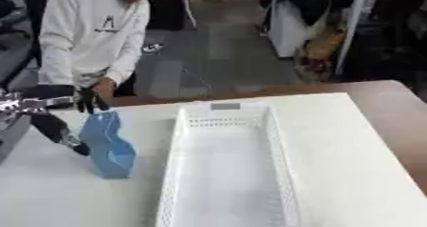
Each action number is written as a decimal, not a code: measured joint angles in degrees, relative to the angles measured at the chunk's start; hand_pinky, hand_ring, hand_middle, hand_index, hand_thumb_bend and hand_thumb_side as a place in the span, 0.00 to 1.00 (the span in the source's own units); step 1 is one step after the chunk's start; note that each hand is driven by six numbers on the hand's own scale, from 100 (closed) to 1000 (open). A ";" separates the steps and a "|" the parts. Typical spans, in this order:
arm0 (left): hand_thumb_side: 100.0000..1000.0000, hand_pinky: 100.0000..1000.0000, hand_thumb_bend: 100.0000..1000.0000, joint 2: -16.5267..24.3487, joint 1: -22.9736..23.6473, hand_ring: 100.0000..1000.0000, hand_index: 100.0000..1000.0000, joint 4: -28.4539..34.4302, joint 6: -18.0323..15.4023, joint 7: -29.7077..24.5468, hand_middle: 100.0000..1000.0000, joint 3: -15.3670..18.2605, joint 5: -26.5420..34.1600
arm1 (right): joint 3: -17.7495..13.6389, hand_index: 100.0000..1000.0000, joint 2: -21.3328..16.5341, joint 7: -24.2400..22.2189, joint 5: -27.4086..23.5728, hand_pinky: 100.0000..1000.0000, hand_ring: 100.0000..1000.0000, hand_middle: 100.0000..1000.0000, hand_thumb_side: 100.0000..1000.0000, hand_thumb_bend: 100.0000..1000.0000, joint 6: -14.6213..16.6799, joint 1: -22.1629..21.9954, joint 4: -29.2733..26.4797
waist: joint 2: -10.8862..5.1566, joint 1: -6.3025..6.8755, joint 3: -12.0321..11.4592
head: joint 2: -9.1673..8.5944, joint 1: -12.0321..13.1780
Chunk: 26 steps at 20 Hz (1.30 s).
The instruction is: Pick up objects on the table and place them in the box.
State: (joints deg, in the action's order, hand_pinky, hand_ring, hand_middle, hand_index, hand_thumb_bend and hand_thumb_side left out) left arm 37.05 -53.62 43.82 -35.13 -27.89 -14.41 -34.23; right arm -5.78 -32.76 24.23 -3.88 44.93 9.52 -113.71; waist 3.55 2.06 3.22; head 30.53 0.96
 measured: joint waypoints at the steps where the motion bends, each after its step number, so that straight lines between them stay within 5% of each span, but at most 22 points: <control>1: 0.55 0.59 1.00 -0.06 -0.02 0.60 0.84 -0.15 -0.16 0.16 0.72 -0.06 -0.21 | 0.00 0.64 0.00 0.00 -0.03 0.27 0.48 0.59 0.69 0.00 0.00 0.02 0.00 | 0.00 0.01 0.09 | 0.01 0.00; 16: 0.48 0.59 0.98 -2.26 -0.20 0.60 0.83 -3.30 0.28 -0.29 0.72 -0.26 -4.09 | -0.02 0.64 0.00 0.34 -0.99 0.27 0.48 0.59 0.73 0.00 -0.19 1.04 0.00 | 0.07 0.17 0.83 | 0.05 0.00; 18: 0.45 0.44 0.84 -2.47 -0.22 0.48 0.76 -3.50 0.26 -0.27 0.61 -0.26 -4.72 | -0.02 0.64 0.00 0.34 -1.05 0.27 0.48 0.59 0.73 0.00 -0.19 1.23 0.00 | 0.08 0.18 0.84 | 0.05 0.01; 20: 0.45 0.40 0.81 -2.47 -0.23 0.44 0.74 -3.52 -0.08 0.08 0.58 -0.16 -5.09 | -0.02 0.64 0.00 0.33 -1.11 0.27 0.48 0.59 0.73 0.00 -0.19 1.31 0.00 | 0.08 0.22 0.84 | 0.05 0.01; 21: 0.52 0.19 0.54 -2.47 -0.22 0.31 0.63 -3.51 -0.42 0.42 0.45 -0.06 -5.23 | -0.02 0.64 0.00 0.33 -1.17 0.27 0.48 0.59 0.73 0.00 -0.19 1.40 0.00 | 0.08 0.25 0.84 | 0.05 0.01; 22: 0.49 0.27 0.64 -2.48 -0.20 0.36 0.67 -3.48 -0.98 0.98 0.50 -0.04 -5.32 | -0.02 0.64 0.00 0.33 -1.24 0.27 0.48 0.59 0.73 0.00 -0.19 1.45 0.00 | 0.09 0.27 0.84 | 0.05 0.01; 23: 0.62 0.04 0.31 -2.48 -0.17 0.19 0.51 -3.46 -1.61 1.61 0.35 -0.04 -5.40 | -0.02 0.64 0.00 0.33 -1.29 0.27 0.48 0.59 0.73 0.00 -0.20 1.45 0.00 | 0.09 0.28 0.84 | 0.05 0.01; 25: 0.65 0.00 0.27 -2.50 -0.15 0.07 0.45 -3.34 -3.35 3.34 0.24 -0.04 -5.45 | -0.02 0.64 0.00 0.32 -1.33 0.27 0.48 0.59 0.73 0.00 -0.20 1.45 0.00 | 0.12 0.28 0.84 | 0.05 0.01; 26: 0.65 0.00 0.27 -2.57 -0.15 0.08 0.45 -3.09 -4.33 4.33 0.25 -0.04 -5.51 | -0.02 0.64 0.00 0.31 -1.34 0.27 0.48 0.59 0.73 0.00 -0.21 1.45 0.00 | 0.17 0.28 0.85 | 0.05 0.02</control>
State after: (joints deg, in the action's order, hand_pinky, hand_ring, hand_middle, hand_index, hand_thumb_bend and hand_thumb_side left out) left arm 34.47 -53.77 40.73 -39.47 -23.56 -14.45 -39.74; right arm -5.80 -32.76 24.54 -5.23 44.72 10.97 -113.71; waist 3.72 2.34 4.07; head 30.59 0.97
